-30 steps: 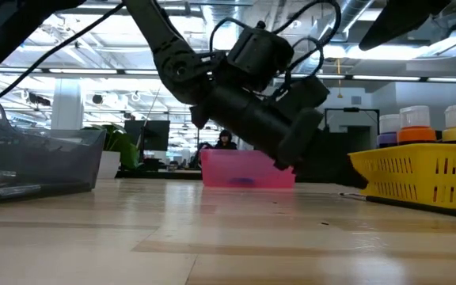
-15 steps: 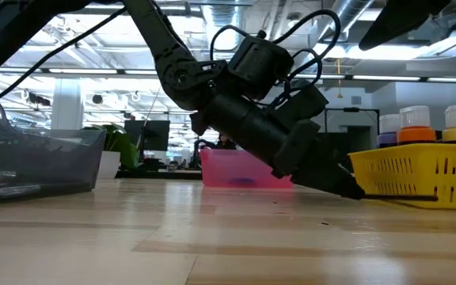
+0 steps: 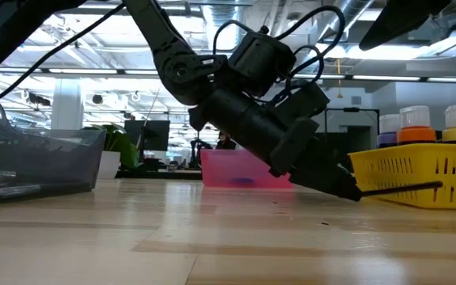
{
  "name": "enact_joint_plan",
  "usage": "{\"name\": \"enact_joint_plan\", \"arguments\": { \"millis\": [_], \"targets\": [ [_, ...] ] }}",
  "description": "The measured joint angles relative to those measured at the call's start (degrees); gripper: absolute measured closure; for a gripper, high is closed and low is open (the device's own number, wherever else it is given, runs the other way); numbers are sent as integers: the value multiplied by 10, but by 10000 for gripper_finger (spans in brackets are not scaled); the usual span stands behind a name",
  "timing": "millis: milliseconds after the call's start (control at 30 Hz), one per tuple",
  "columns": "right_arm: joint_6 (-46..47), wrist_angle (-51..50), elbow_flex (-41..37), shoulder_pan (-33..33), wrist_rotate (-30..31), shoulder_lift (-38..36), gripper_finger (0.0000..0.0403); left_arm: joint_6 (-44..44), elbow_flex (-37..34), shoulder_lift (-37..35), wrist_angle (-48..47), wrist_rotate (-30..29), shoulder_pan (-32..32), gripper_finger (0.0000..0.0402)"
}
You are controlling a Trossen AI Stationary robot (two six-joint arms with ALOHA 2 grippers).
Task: Pick & Place Paint Supplies
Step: Put the black makeup brush into the black bin
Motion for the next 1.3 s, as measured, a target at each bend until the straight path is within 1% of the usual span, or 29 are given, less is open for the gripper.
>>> {"name": "enact_joint_plan", "arguments": {
  "millis": [333, 700, 1300],
  "targets": [
    [0, 0, 0, 0, -2, 0, 346, -4, 1, -4, -51, 1, -11, 128],
    [0, -1, 0, 0, -2, 0, 346, -6, -1, -30, -147, 1, -15, 128],
    [0, 0, 0, 0, -4, 0, 346, -31, -1, -32, -188, 0, -22, 128]
  ]
}}
